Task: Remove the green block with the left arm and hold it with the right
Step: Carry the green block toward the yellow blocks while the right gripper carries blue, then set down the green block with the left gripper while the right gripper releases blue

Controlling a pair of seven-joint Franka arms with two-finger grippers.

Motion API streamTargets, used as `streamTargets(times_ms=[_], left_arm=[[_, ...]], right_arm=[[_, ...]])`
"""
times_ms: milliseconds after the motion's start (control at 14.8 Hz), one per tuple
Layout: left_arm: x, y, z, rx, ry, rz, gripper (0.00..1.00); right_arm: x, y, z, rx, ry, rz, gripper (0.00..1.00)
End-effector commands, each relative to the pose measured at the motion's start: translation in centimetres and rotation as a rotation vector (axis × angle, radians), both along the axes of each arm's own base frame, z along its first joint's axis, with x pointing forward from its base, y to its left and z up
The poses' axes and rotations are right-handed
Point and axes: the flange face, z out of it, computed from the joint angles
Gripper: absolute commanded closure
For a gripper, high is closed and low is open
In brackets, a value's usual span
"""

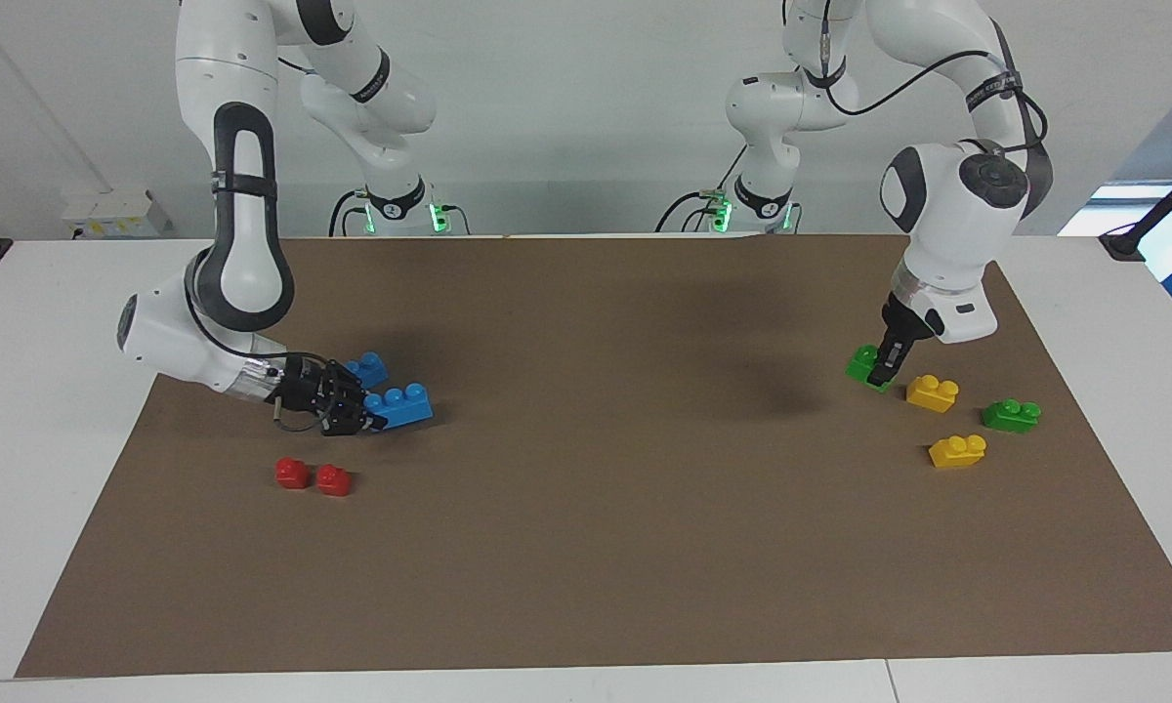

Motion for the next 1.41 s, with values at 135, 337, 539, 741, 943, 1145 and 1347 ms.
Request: streamTargets(times_ms=[135, 337, 539, 741, 943, 1145, 1347], left_arm=[[2.4, 2.1, -3.7, -0.015, -0.052, -0.007, 1.00], [4.0, 3.5, -5.3, -0.013, -0.061, -0.004, 1.00], [5.3, 3.7, -7.1, -0.016, -0.064, 0.001, 1.00], [5.8, 4.1, -8.3, -0.019, -0.087, 0.014, 1.00], [6.1, 4.9, -9.3, -0.020, -0.101, 0.026, 1.00], [6.1, 5.6, -10.1, -0.019, -0.101, 0.035, 1.00], [6.2, 5.6, -10.5, -0.020, -0.106, 0.035, 1.00]], right_arm=[[-0.7, -0.7, -2.2, -0.012, -0.008, 0.039, 1.00], [-0.6, -0.2, -2.3, -0.019, -0.011, 0.042, 1.00], [-1.1, -0.3, -3.4, -0.049, -0.020, 0.019, 1.00], [-1.3, -0.2, -3.5, -0.052, -0.020, 0.022, 1.00], [-1.1, -0.1, -3.5, -0.061, -0.031, 0.020, 0.75], [-0.4, 0.9, -2.7, -0.068, -0.045, 0.025, 0.00], [0.2, 0.6, -0.5, -0.072, -0.058, 0.021, 0.00]])
